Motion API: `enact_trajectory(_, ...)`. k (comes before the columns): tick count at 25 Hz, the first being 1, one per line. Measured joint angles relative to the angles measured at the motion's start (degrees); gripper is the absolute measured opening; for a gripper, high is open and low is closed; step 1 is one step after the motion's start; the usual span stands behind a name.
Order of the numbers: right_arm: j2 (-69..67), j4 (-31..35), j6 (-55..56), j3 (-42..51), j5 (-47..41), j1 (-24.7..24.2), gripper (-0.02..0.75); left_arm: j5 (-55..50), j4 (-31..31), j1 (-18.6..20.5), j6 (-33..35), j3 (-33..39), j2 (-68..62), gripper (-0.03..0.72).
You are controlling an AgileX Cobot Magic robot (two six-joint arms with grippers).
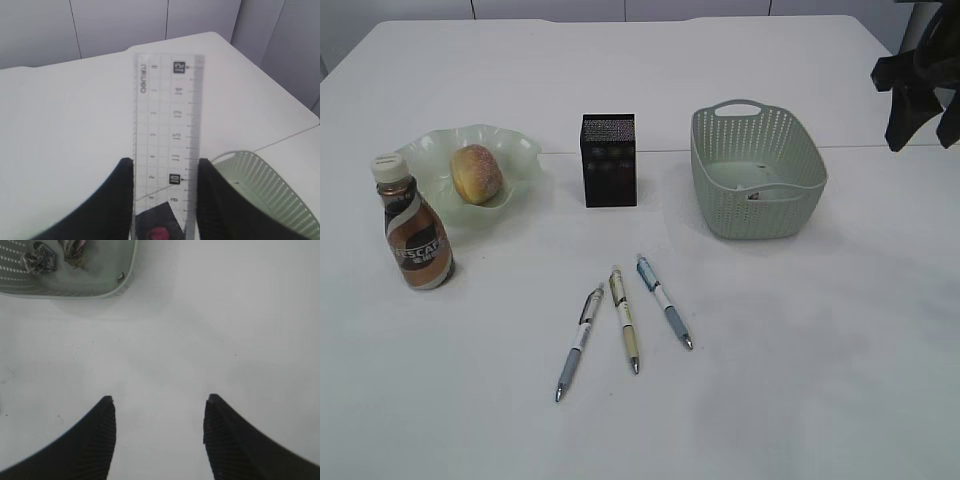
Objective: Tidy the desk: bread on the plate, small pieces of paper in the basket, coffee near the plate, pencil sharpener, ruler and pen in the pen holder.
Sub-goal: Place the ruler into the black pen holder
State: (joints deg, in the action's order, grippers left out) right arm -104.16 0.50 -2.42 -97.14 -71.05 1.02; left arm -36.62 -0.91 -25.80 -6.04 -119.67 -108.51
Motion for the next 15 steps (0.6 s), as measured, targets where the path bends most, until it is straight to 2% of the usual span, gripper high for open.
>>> enact_trajectory(10,0.00,0.00,0.00,0.00,0.00,0.00,0.417,19.29,-1.14,0.00,0.10,0.00,-11.64,0.259)
enact_trajectory(15,0.00,0.00,0.00,0.00,2.29,0.00,0.417,25.61,-0.64,-0.50,0.10,0.00,-16.96,0.259)
